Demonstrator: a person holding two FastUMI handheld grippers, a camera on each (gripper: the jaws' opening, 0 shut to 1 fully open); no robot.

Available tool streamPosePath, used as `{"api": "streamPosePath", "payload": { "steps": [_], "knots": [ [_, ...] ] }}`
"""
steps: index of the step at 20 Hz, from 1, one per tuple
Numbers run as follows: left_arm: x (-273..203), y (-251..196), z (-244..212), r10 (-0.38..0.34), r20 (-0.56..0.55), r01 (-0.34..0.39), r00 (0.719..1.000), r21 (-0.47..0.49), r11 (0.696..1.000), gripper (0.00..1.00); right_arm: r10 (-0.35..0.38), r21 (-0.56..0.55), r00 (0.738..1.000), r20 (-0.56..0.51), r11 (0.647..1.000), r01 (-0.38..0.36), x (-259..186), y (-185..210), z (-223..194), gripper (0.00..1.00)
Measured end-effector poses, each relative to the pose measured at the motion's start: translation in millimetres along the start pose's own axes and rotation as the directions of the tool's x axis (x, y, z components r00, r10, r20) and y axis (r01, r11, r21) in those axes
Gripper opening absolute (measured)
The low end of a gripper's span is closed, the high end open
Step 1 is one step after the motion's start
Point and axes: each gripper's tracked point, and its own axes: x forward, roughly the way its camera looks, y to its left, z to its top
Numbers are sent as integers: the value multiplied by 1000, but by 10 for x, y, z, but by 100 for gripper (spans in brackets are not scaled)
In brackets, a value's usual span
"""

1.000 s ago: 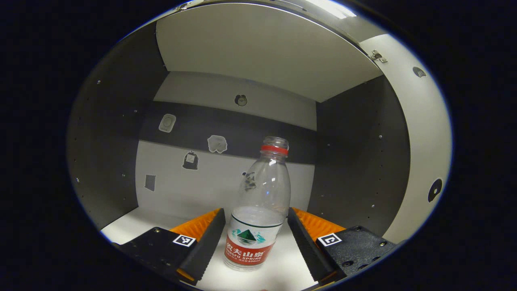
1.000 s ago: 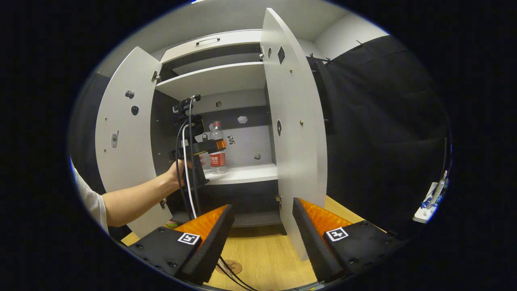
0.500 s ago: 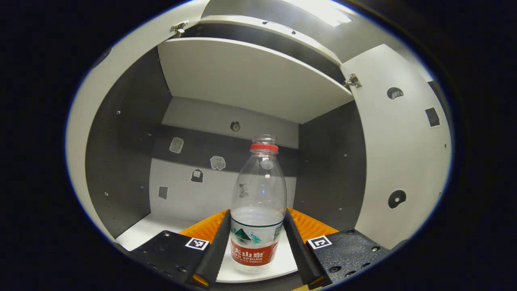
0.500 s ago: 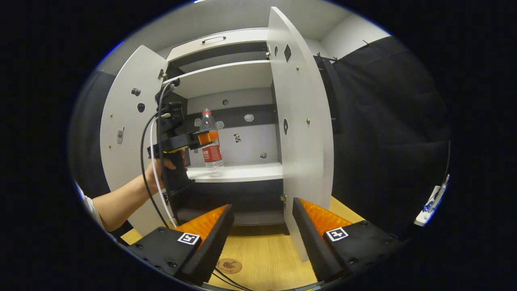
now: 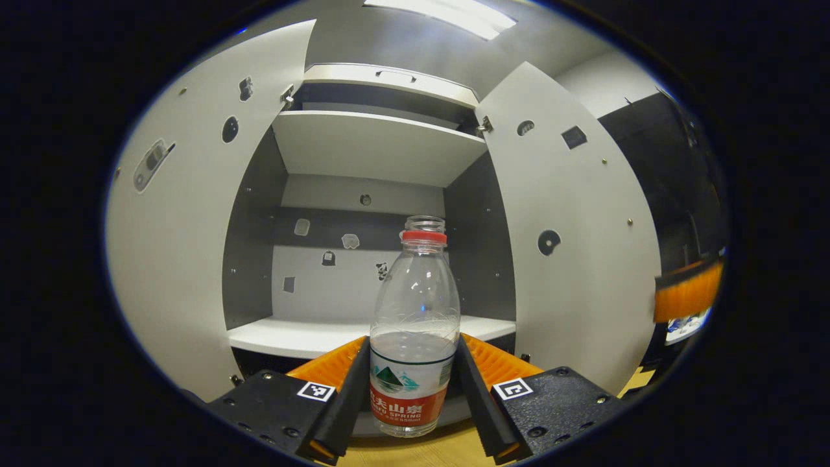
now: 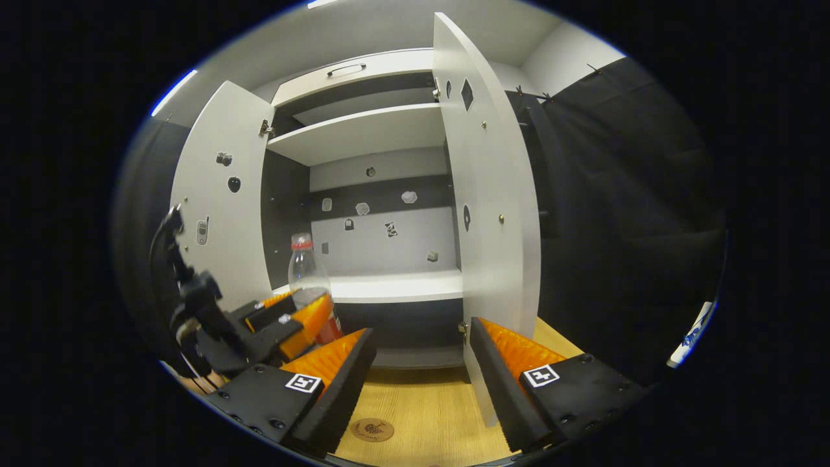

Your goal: Grasp the bottle in the cabinet with the left hand and place it on the coaster, then close the right door with the right hand and the left door with the left hand.

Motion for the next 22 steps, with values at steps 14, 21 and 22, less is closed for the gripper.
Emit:
{"api": "streamPosePath", "payload": {
  "steps": [14,21,22],
  "knots": [
    [-914,-541,-1778,123,-194,-154,973,-155,976,75,-10,-33,997,-72,999,8,-102,18,-44,97],
    [-1085,-628,-2031,135,-224,-162,965,-107,981,75,17,-70,997,-81,997,-23,-107,92,-61,97],
    [-1070,-616,-2010,143,-214,-169,966,-108,980,76,23,-70,996,-83,997,-29,-107,103,-72,97]
  ]
}}
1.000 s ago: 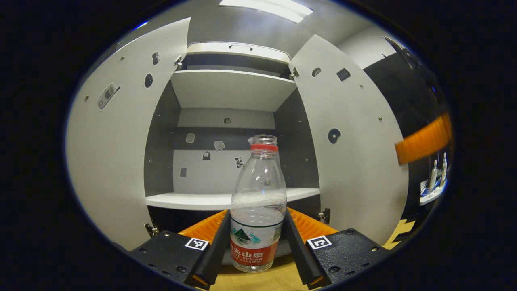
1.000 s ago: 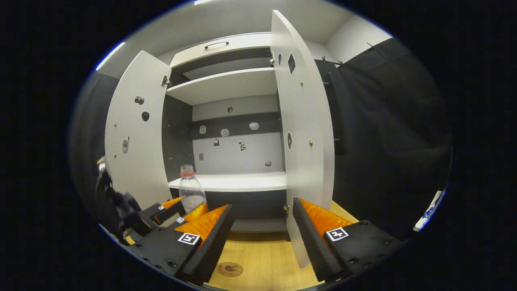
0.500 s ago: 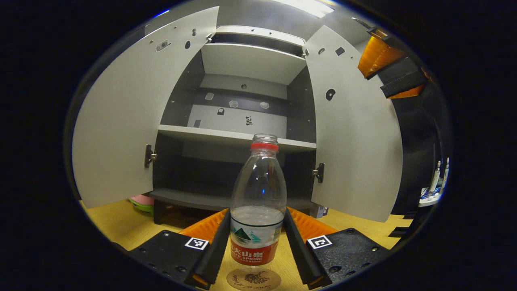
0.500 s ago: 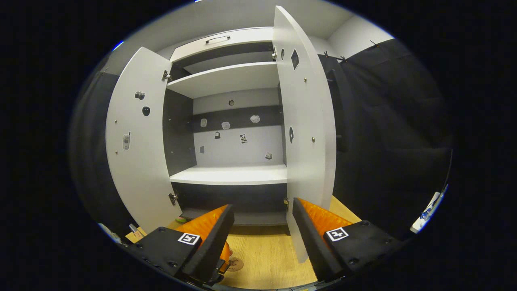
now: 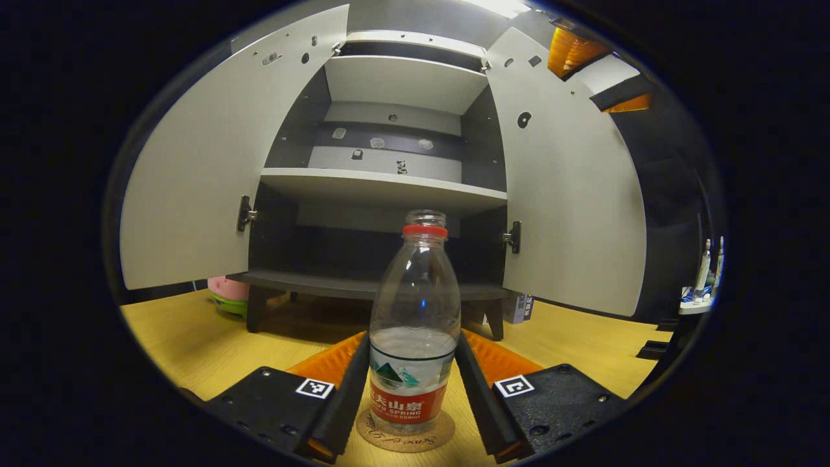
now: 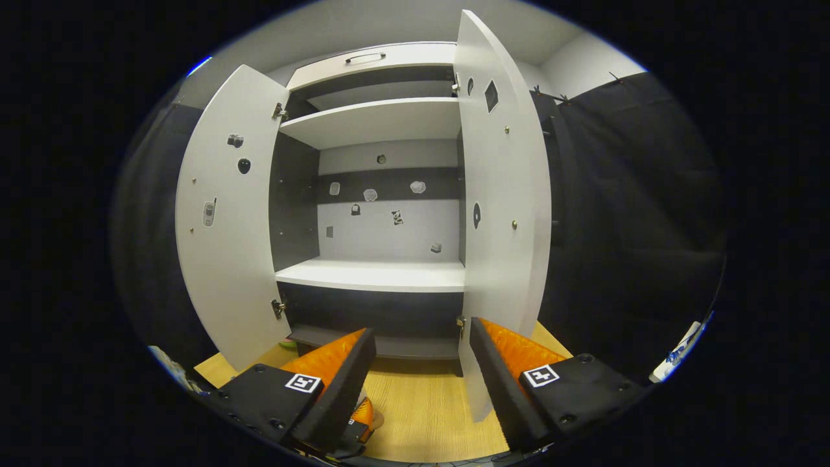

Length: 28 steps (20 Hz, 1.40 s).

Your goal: Grasp the bottle in the cabinet with the left hand and place it on the coaster, then close the right door with the right hand and the left door with the left hand.

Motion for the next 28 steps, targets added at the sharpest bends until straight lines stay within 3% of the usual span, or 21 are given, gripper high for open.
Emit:
{"api": "streamPosePath", "payload": {
  "steps": [25,28],
  "knots": [
    [-38,25,-44,22,-10,-22,1000,13,1000,76,19,10,1000,0,1000,-19,47,25,0,97],
    [-23,21,207,-9,15,9,1000,18,1000,74,22,20,1000,4,1000,-22,66,32,22,97]
  ]
}}
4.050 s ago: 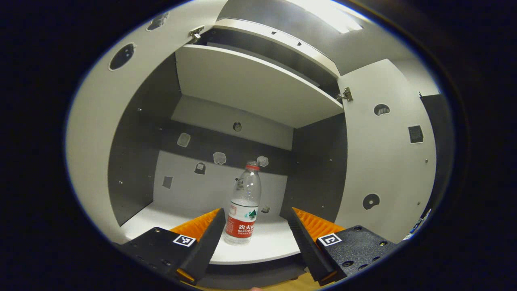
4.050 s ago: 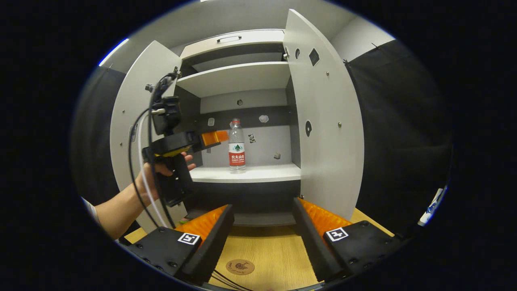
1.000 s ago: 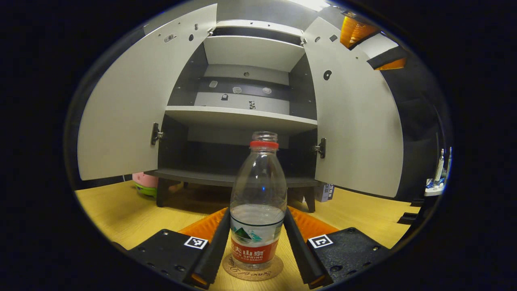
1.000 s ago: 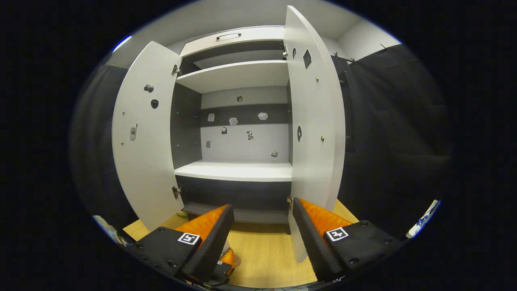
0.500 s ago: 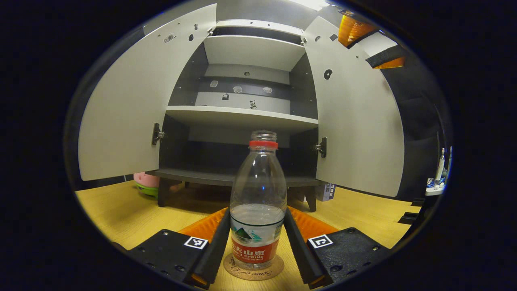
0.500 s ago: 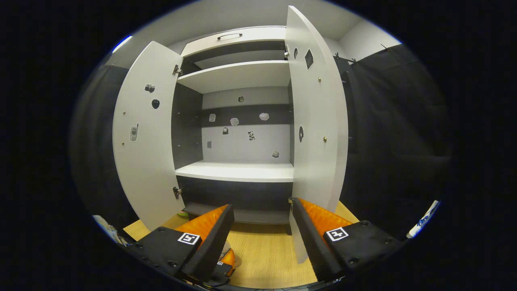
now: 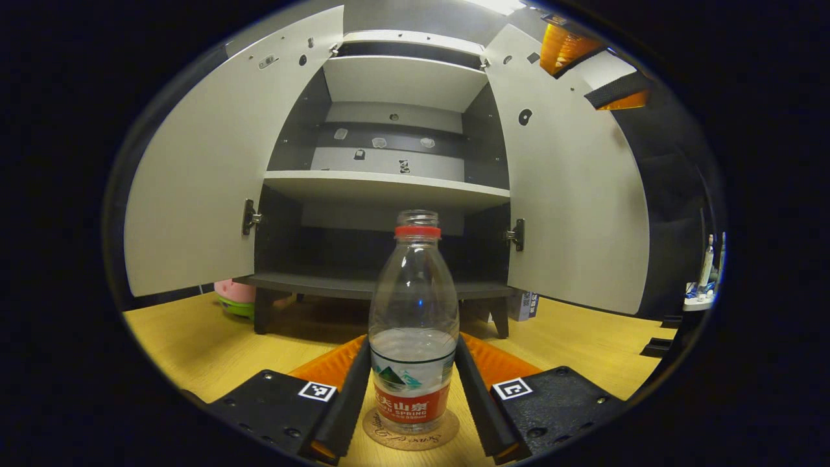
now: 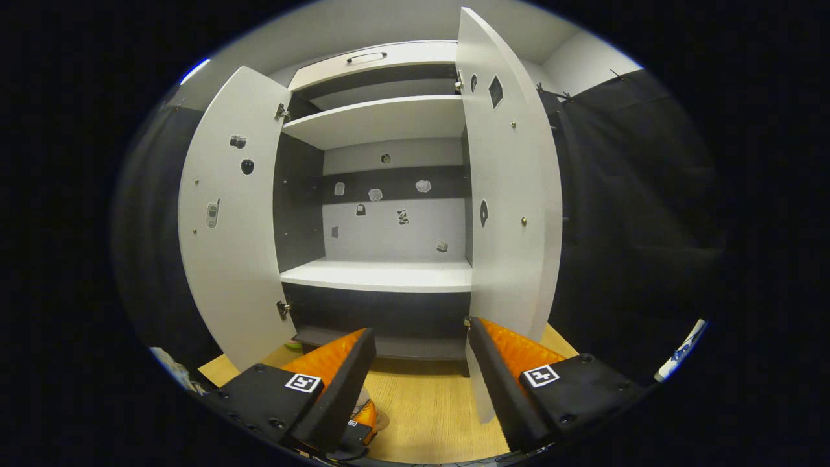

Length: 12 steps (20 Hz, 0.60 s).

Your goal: Grasp the bottle in the cabinet with the left hand and place it on the coaster, then close the right door with the right hand and the left door with the left hand.

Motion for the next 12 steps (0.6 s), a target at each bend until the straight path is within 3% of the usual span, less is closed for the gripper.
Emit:
{"api": "streamPosePath", "payload": {
  "steps": [3,7,12],
  "knots": [
    [53,32,922,-41,130,39,991,18,999,73,-13,-8,1000,15,1000,13,22,-65,24,97],
    [435,20,2149,-157,196,170,968,-51,984,72,-33,0,998,54,999,33,-34,-171,55,97],
    [1458,238,3388,-162,202,178,966,-62,982,73,-86,75,992,91,994,79,-167,-402,64,97]
  ]
}}
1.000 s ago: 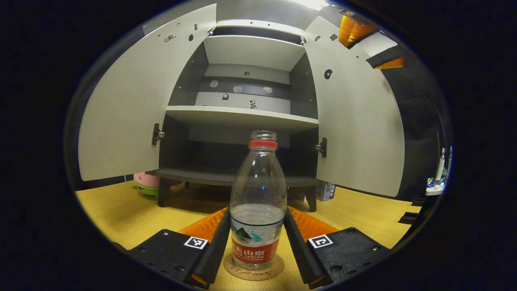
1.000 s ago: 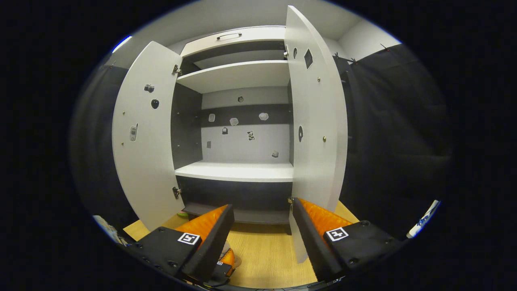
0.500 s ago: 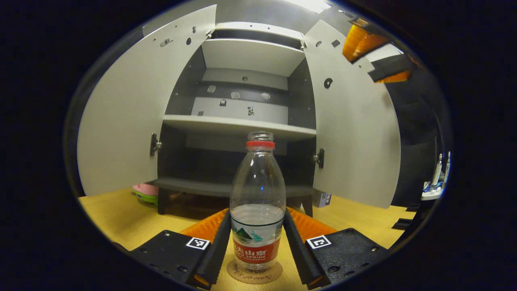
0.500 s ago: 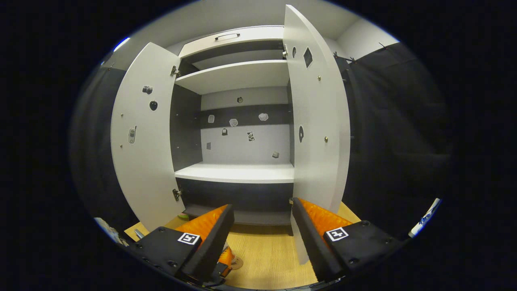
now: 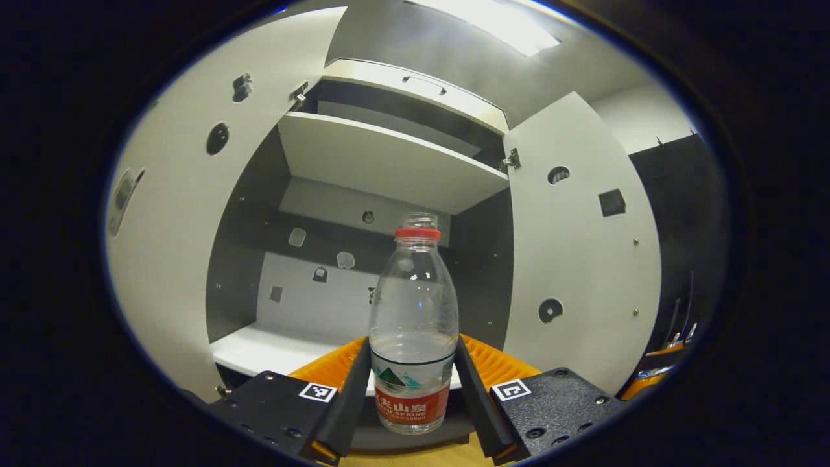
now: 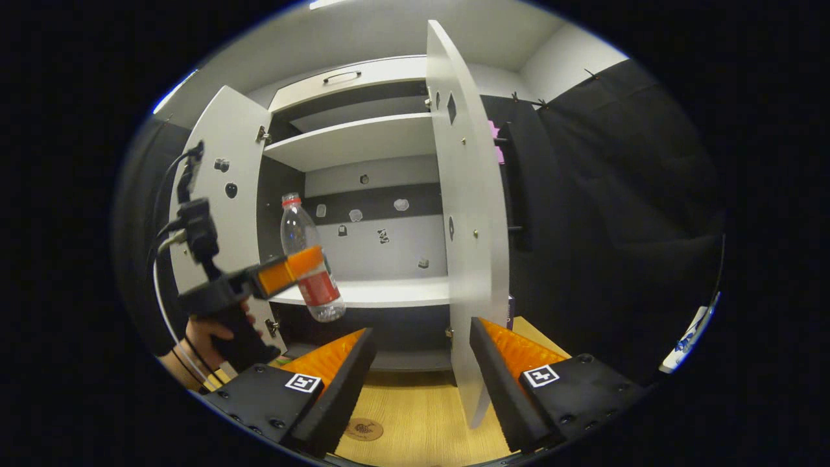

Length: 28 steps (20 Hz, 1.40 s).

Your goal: Grasp the bottle in the cabinet with the left hand and place it on the coaster, then close the right door with the right hand and the left door with the left hand.

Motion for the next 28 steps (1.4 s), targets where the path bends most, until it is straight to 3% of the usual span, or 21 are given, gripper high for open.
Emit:
{"api": "streamPosePath", "payload": {
  "steps": [5,8,15,20,21,23,28],
  "knots": [
    [1105,206,-33,18,-92,-17,996,20,1000,73,-97,-6,995,2,995,97,-112,-337,-109,100],
    [1407,283,-306,49,-161,-40,986,59,997,74,-127,18,992,5,992,127,-171,-460,-131,97],
    [1490,479,-778,101,-231,-77,968,113,991,77,-197,52,980,30,979,196,-257,-775,-73,97],
    [1456,513,-1014,95,-245,-61,965,143,988,78,-221,67,975,29,973,219,-260,-915,-66,97],
    [1444,515,-1036,96,-243,-65,965,130,989,84,-224,72,974,31,973,221,-262,-933,-61,97],
    [1413,496,-902,109,-208,-88,972,105,991,98,-223,76,974,32,972,220,-295,-945,-60,97],
    [1191,393,-327,71,-93,-65,993,66,996,94,-226,76,974,28,972,223,-386,-1011,-68,97]
  ]
}}
